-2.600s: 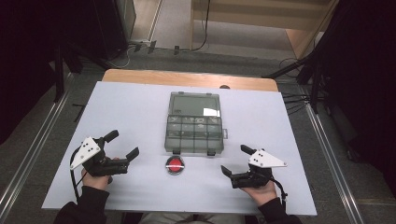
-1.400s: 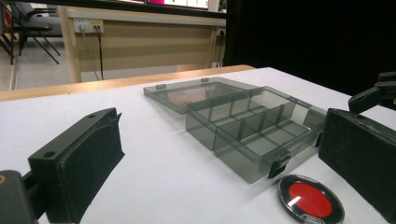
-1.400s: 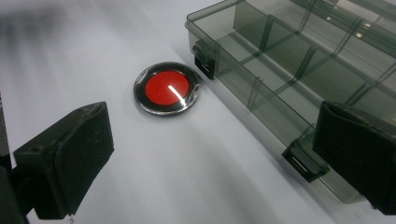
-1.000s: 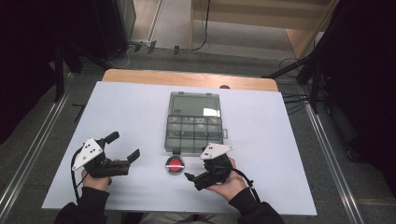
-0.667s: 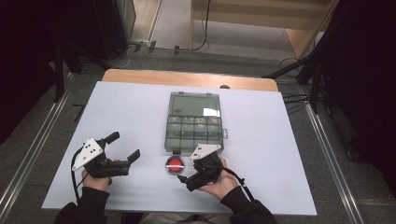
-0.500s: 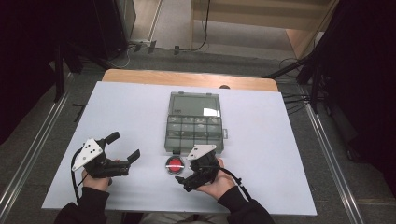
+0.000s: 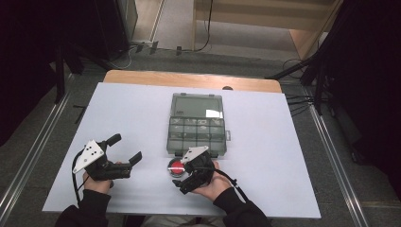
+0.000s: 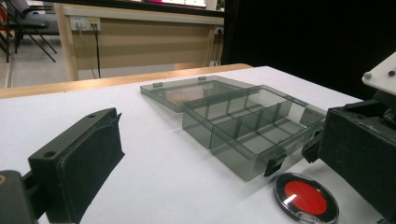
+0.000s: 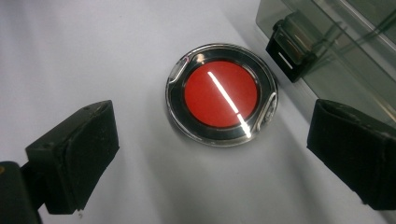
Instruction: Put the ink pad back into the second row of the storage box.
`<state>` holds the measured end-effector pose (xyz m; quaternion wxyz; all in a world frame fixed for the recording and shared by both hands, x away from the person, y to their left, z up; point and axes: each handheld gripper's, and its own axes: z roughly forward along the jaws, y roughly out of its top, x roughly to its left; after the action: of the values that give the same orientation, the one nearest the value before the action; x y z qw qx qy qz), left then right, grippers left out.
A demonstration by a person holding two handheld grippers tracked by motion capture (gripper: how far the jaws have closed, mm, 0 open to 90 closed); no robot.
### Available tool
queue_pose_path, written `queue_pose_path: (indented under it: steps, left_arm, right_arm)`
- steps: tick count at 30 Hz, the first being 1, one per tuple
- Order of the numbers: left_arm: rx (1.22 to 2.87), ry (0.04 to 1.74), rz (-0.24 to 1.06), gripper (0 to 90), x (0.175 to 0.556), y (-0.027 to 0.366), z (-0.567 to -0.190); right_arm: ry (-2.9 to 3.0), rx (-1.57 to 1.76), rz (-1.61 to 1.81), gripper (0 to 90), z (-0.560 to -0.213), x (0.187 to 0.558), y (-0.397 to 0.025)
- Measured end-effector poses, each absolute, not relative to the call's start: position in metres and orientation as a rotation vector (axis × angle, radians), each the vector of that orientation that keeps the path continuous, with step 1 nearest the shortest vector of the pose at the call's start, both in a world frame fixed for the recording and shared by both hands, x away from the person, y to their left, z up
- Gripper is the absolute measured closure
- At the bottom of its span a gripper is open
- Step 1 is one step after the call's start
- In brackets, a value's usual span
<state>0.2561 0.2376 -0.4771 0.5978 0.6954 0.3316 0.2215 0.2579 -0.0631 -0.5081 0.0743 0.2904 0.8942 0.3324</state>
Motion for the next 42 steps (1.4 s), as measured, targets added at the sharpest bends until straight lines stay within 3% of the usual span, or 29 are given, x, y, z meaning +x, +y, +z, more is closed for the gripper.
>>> queue_pose_path:
  steps: [14,32,42]
  left_arm:
    - [1.609,0.771,0.513,0.0,0.256,0.238,-0.477]
    - [1.604,0.775,0.513,0.0,0.256,0.239,-0.477]
    - [1.597,0.780,0.514,0.0,0.256,0.239,-0.477]
  right_arm:
    - [2.634,0.903,0.997,5.8,-0.515,0.265,-0.051]
    - [2.612,0.918,0.977,25.0,-0.516,0.266,-0.047]
    - [2.611,0.912,0.965,29.9,-0.516,0.265,-0.045]
